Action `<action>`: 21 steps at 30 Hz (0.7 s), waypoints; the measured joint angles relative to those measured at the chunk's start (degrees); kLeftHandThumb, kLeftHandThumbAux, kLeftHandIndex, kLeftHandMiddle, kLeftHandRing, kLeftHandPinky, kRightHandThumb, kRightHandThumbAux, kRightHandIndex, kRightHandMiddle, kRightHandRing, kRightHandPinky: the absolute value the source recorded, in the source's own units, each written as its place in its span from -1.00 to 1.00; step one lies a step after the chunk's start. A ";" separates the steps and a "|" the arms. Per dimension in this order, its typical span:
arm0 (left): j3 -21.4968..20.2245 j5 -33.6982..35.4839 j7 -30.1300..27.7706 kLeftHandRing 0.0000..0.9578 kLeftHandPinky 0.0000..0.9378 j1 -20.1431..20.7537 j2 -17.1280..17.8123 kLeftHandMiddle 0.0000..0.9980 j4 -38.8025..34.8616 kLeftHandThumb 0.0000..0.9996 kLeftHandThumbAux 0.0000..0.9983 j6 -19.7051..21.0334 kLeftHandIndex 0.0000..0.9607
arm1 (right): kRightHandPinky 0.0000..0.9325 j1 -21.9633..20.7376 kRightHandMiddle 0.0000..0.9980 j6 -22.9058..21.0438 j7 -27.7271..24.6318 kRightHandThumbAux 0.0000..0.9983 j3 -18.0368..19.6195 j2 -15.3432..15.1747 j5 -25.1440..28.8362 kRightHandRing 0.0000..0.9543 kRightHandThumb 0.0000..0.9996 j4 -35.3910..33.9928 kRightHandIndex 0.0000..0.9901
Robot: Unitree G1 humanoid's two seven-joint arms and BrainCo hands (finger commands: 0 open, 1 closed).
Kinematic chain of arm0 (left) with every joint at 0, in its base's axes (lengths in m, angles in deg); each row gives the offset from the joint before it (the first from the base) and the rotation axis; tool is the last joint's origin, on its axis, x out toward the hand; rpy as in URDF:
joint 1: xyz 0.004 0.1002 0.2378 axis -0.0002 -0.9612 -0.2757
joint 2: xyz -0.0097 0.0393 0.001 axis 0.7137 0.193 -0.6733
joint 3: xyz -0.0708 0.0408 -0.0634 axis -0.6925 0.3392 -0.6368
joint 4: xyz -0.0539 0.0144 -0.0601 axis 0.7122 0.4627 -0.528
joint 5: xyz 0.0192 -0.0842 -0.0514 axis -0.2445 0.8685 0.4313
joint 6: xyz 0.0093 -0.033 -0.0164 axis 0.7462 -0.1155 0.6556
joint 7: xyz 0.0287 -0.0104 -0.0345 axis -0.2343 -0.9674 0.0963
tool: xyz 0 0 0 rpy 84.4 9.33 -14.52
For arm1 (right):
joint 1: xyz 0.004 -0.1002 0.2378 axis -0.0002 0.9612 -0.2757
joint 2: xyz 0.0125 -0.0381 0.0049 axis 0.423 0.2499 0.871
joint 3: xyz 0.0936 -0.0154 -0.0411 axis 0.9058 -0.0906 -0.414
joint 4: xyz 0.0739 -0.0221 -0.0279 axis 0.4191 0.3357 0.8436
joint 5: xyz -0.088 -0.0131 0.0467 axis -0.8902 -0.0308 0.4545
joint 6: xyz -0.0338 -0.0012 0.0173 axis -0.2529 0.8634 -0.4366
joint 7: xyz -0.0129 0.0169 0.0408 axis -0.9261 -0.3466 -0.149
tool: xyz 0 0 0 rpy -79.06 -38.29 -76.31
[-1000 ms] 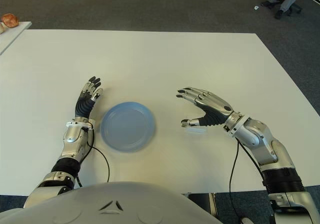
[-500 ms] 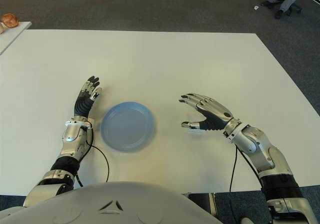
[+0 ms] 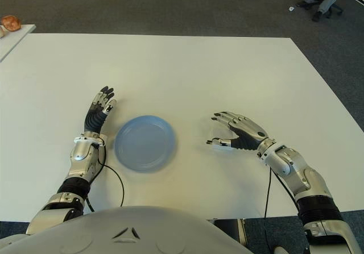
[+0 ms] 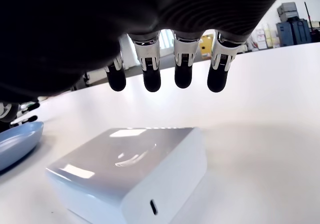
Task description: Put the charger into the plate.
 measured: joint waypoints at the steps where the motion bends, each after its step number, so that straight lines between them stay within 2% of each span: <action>1: 0.00 0.01 -0.07 -0.81 -0.81 0.00 0.01 -0.77 0.00 -1.00 0.09 0.00 -0.86 | -1.00 -0.26 -1.00 0.02 0.24 -0.75 -0.14 -0.04 -0.11 -1.00 -0.59 0.36 -1.00; 21: -0.10 0.62 -1.71 -0.81 -0.80 -0.13 0.42 -0.78 0.07 -1.00 0.12 -0.23 -0.87 | -1.00 -5.52 -1.00 1.56 5.08 -0.71 -4.82 -0.96 -2.37 -1.00 -0.56 11.84 -1.00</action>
